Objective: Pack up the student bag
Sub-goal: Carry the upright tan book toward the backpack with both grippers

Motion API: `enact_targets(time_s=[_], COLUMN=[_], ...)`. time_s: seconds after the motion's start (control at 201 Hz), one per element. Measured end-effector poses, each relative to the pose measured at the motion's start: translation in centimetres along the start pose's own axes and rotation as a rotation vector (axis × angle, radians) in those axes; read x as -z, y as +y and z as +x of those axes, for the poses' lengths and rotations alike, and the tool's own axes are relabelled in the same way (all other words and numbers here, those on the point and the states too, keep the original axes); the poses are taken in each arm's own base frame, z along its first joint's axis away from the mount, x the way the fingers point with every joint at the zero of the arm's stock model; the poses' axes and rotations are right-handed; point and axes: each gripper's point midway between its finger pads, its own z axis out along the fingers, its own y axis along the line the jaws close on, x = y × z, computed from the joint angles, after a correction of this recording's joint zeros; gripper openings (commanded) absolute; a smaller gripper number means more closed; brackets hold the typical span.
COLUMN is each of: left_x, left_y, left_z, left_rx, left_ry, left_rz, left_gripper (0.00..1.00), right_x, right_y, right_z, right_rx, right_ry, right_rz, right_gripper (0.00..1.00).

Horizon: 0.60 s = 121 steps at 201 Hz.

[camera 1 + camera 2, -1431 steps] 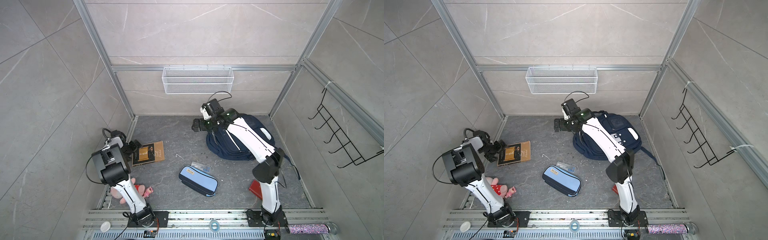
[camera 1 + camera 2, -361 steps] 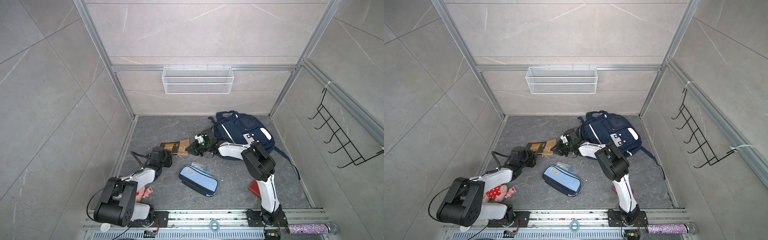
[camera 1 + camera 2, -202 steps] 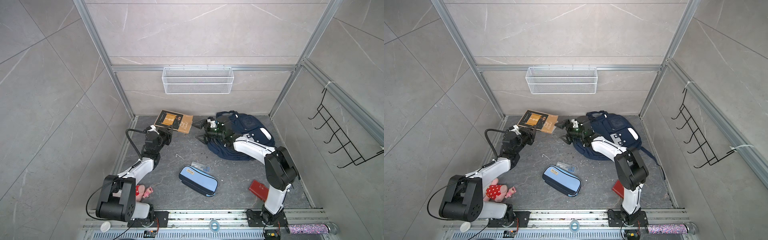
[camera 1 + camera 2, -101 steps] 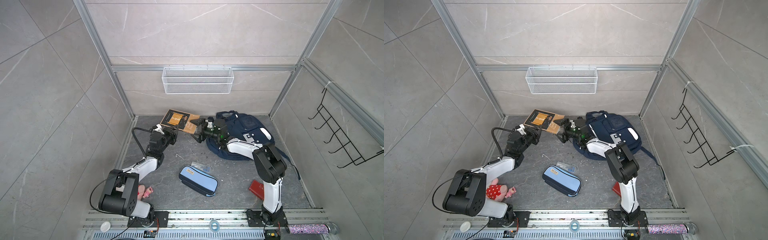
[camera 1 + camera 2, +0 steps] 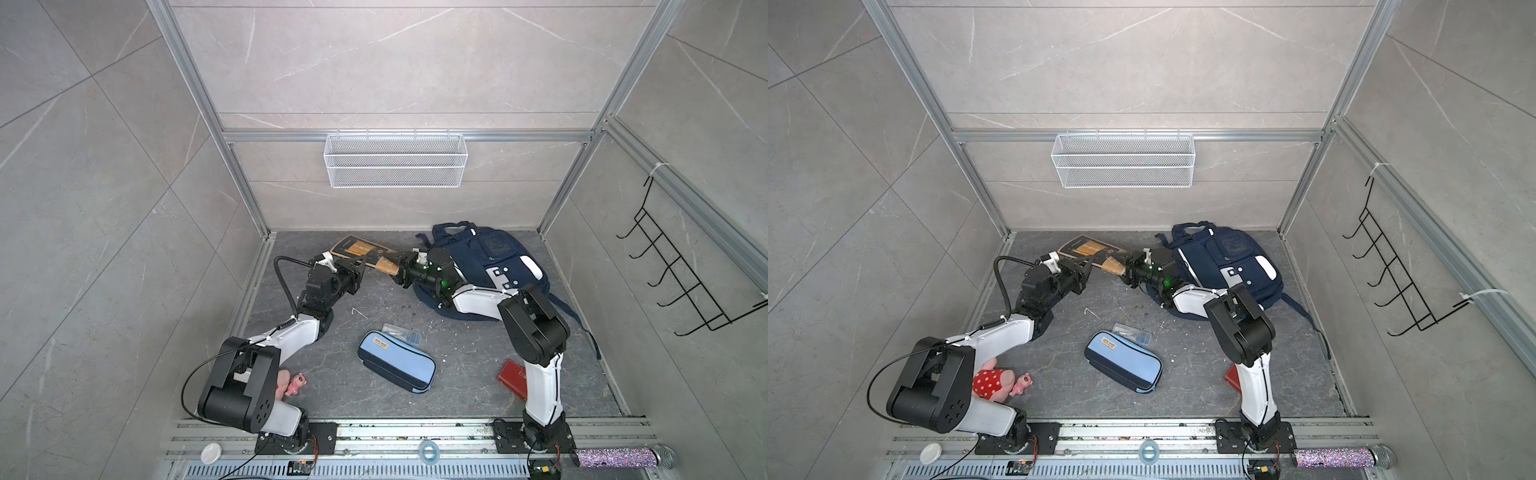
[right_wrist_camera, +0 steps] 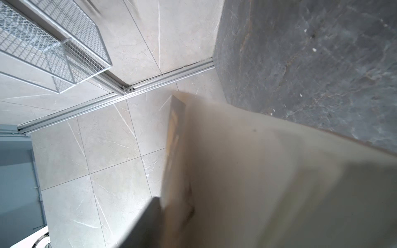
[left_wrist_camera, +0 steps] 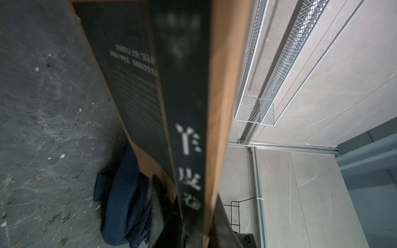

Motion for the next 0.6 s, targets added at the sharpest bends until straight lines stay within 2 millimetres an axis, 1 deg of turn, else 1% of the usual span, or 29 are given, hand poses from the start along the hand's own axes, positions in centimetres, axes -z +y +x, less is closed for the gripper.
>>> enact_targets(time_s=[0.07, 0.149, 0.169, 0.189, 0.199, 0.219, 0.234, 0.239, 0.259, 0.269, 0.314, 0.359, 0.393, 0.458, 0.533, 0.603], left_x=[0.4, 1.0, 1.1, 1.3, 1.4, 1.5, 1.6, 1.7, 1.8, 1.9, 2.4, 2.8, 3.2, 4.1, 5.4, 6.8], left_y=[0.3, 0.0, -0.1, -0.2, -0.2, -0.2, -0.2, -0.2, -0.2, -0.2, -0.3, -0.6, -0.9, -2.4, -4.7, -6.0], left_z=[0.1, 0.2, 0.2, 0.2, 0.3, 0.3, 0.4, 0.5, 0.6, 0.7, 1.0, 1.2, 1.4, 1.3, 0.4, -0.7], left_rx=[0.0, -0.009, -0.012, -0.017, -0.021, -0.023, -0.035, -0.035, -0.037, -0.043, -0.066, -0.091, -0.121, -0.172, -0.226, -0.269], left_ry=[0.0, -0.006, -0.006, -0.006, -0.006, -0.003, 0.001, 0.002, 0.006, 0.01, 0.028, 0.044, 0.066, 0.11, 0.167, 0.205], left_rz=[-0.025, -0.027, -0.028, -0.032, -0.033, -0.038, -0.043, -0.044, -0.05, -0.053, -0.068, -0.084, -0.103, -0.117, -0.098, -0.103], left_gripper=[0.0, 0.0, 0.13, 0.35, 0.48, 0.69, 0.81, 0.81, 0.94, 0.98, 0.99, 0.99, 0.99, 0.98, 0.97, 1.0], right_x=[0.1, 0.1, 0.1, 0.1, 0.1, 0.1, 0.1, 0.1, 0.1, 0.2, 0.3, 0.5, 0.6, 1.4, 2.4, 3.1], right_y=[0.7, 1.0, 1.0, 1.1, 1.1, 1.2, 1.2, 1.2, 1.2, 1.3, 1.4, 1.7, 2.3, 3.8, 5.4, 6.6], right_z=[0.1, 0.5, 0.6, 0.7, 0.8, 0.9, 1.0, 1.0, 0.9, 0.9, 0.4, -0.5, -1.4, -3.0, -4.3, -4.9], right_rx=[0.006, 0.014, 0.017, 0.02, 0.021, 0.024, 0.028, 0.028, 0.032, 0.036, 0.047, 0.061, 0.077, 0.122, 0.21, 0.313], right_ry=[0.01, 0.028, 0.033, 0.04, 0.043, 0.05, 0.054, 0.056, 0.056, 0.056, 0.057, 0.063, 0.069, 0.081, 0.113, 0.147], right_rz=[-0.027, -0.036, -0.038, -0.04, -0.041, -0.043, -0.044, -0.045, -0.046, -0.047, -0.044, -0.048, -0.056, -0.074, -0.076, -0.025], right_gripper=[0.11, 0.03, 0.02, 0.01, 0.0, 0.0, 0.0, 0.0, 0.0, 0.0, 0.0, 0.0, 0.0, 0.0, 0.0, 0.0])
